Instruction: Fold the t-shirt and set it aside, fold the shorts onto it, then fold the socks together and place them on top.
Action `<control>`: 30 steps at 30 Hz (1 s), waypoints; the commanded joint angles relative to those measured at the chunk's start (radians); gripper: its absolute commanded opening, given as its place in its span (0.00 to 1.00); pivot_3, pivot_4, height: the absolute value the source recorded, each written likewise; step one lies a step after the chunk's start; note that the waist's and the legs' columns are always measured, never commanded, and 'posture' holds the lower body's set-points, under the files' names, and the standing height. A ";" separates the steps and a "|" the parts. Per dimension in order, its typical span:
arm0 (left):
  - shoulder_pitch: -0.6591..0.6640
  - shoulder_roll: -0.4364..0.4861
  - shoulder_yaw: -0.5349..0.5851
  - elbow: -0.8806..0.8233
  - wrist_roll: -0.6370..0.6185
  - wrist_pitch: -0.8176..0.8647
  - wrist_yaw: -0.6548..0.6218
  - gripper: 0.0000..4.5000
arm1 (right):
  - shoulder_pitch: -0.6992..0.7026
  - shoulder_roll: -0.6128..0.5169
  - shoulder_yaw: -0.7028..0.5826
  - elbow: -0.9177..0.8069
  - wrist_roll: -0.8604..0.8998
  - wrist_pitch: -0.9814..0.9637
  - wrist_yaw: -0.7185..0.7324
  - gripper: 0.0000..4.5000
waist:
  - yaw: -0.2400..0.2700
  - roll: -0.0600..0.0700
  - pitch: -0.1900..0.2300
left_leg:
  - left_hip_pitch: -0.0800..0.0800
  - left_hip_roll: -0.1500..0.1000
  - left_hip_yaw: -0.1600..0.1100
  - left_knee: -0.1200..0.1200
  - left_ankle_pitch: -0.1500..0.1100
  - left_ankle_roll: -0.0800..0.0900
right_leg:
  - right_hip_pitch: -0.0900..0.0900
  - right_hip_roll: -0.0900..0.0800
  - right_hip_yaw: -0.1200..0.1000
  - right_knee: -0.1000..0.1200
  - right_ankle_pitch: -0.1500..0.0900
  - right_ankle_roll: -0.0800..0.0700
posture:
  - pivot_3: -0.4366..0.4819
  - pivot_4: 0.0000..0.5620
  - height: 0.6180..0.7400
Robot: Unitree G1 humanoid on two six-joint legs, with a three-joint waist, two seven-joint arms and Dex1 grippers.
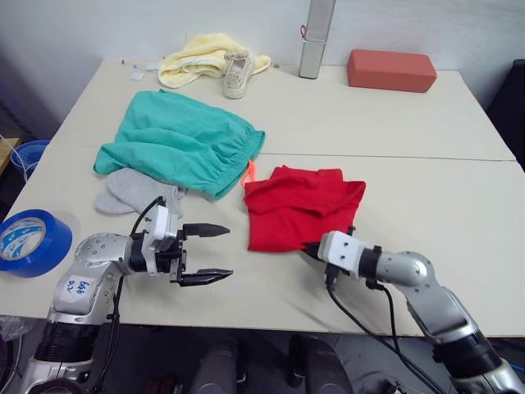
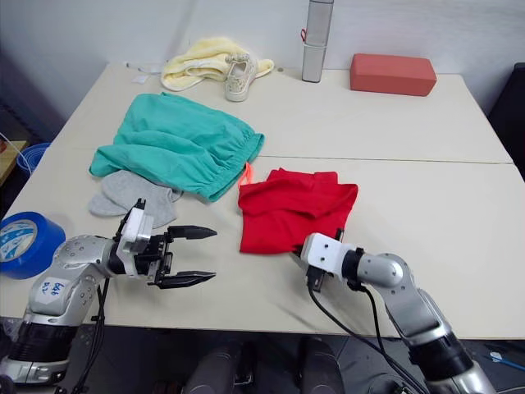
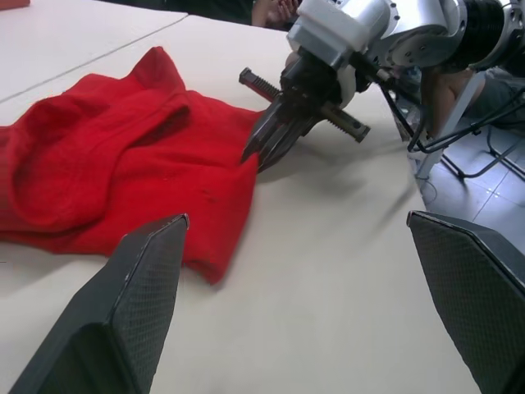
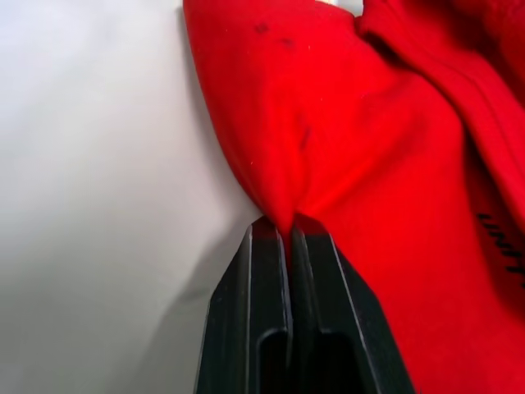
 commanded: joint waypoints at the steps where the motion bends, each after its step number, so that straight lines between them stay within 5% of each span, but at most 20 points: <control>1: 0.029 0.026 0.047 -0.045 -0.033 -0.003 0.002 1.00 | 0.097 -0.035 -0.029 -0.171 0.050 0.063 0.018 0.01 | 0.000 0.000 0.000 | 0.000 0.000 0.000 0.000 0.000 0.000 | 0.000 0.000 0.000 0.000 0.000 0.000 | 0.48 0.27 1.00; 10: 0.072 0.039 0.052 -0.074 -0.043 0.006 0.008 1.00 | 0.260 -0.031 -0.061 -0.335 0.130 0.136 -0.009 0.01 | 0.000 0.000 0.000 | 0.000 0.000 -0.001 0.000 -0.004 -0.006 | 0.000 0.000 0.000 -0.004 0.000 0.000 | 0.48 0.27 1.00; 16: 0.055 0.029 0.041 -0.054 -0.033 -0.008 0.006 1.00 | 0.289 -0.052 -0.128 -0.300 0.202 -0.007 0.054 0.40 | 0.002 0.000 0.000 | 0.000 0.000 -0.001 0.000 -0.004 -0.004 | 0.001 -0.001 0.000 -0.005 0.000 0.000 | 0.48 0.27 1.00; 19: 0.042 0.021 0.034 -0.037 -0.027 -0.023 0.005 1.00 | 0.329 -0.111 -0.232 -0.300 0.417 -0.121 0.273 0.63 | 0.006 0.000 0.000 | 0.001 0.000 -0.001 -0.001 -0.004 -0.003 | 0.001 0.000 -0.001 -0.005 0.000 0.000 | 0.48 0.27 1.00; 22: 0.031 0.013 0.027 -0.024 -0.021 -0.033 0.009 1.00 | 0.262 -0.121 -0.299 -0.246 0.496 -0.129 0.302 0.63 | 0.007 -0.001 0.000 | 0.003 0.000 -0.001 0.000 -0.003 0.001 | 0.004 0.000 -0.001 -0.007 0.000 0.000 | 0.48 0.27 1.00; 30: 0.011 -0.006 0.012 -0.014 -0.016 -0.041 0.023 1.00 | -0.028 -0.112 -0.205 0.154 0.151 -0.409 0.243 0.63 | 0.000 -0.002 -0.001 | 0.006 0.000 0.000 -0.001 -0.004 0.000 | 0.005 0.000 0.000 -0.006 0.000 -0.001 | 0.48 0.27 1.00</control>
